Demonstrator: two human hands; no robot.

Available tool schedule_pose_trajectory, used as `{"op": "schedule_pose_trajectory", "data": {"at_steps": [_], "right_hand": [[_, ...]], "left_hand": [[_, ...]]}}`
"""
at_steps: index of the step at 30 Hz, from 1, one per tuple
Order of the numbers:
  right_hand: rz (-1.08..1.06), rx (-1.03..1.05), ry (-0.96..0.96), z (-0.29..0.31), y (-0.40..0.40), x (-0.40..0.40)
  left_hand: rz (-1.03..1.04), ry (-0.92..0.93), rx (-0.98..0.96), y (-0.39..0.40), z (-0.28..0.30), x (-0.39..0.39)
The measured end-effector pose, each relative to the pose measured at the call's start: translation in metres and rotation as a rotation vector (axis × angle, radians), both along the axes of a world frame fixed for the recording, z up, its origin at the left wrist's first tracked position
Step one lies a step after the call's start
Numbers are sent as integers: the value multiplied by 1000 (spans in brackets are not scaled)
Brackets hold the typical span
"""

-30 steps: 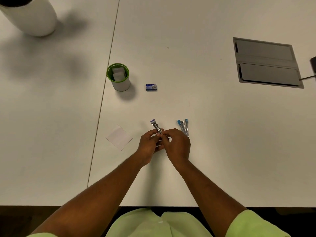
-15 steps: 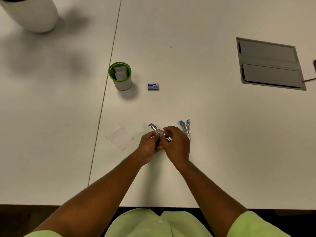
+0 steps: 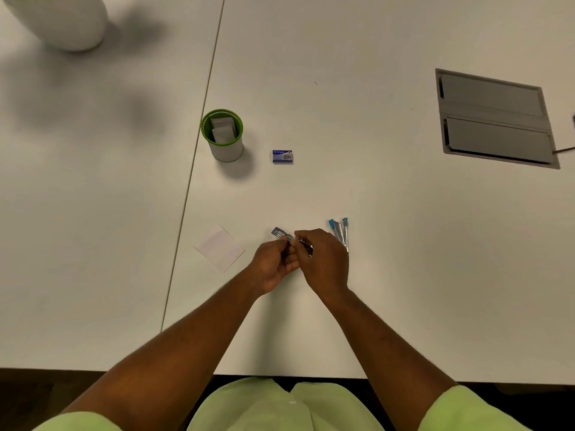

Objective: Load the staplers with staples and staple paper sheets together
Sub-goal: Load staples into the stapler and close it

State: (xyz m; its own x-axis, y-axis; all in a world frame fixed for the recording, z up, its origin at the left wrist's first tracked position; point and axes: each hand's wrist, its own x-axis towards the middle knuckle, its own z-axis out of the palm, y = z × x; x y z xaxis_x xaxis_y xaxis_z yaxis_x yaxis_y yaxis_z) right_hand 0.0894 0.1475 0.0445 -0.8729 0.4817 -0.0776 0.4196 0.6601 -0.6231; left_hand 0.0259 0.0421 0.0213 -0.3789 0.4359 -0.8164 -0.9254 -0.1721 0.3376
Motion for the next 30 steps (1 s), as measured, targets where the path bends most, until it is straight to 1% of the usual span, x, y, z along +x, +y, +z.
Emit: {"op": "schedule_pose_trajectory", "data": {"at_steps": [5,9,14,18,24,30], "right_hand": [[16,-20,38,-3,-1,0],[-9,-105,36,-8,-1,1],[-244,-326,-59,-12,-4,-3],[-300,-421,-117,-16,-4,-9],[-396,-436,-163,-21,-6,-16],[-404,-432,-193,-20,-9,-23]], "left_hand": [[-25,33,-2,-2,1,0],[-61,97,4,-4,2,1],[-121,183,-34,-6,0,7],[-112,198,-113,-4,-1,12],[-154,222,-164,0,-3,17],[-162,246,-183,0,-4,15]]}}
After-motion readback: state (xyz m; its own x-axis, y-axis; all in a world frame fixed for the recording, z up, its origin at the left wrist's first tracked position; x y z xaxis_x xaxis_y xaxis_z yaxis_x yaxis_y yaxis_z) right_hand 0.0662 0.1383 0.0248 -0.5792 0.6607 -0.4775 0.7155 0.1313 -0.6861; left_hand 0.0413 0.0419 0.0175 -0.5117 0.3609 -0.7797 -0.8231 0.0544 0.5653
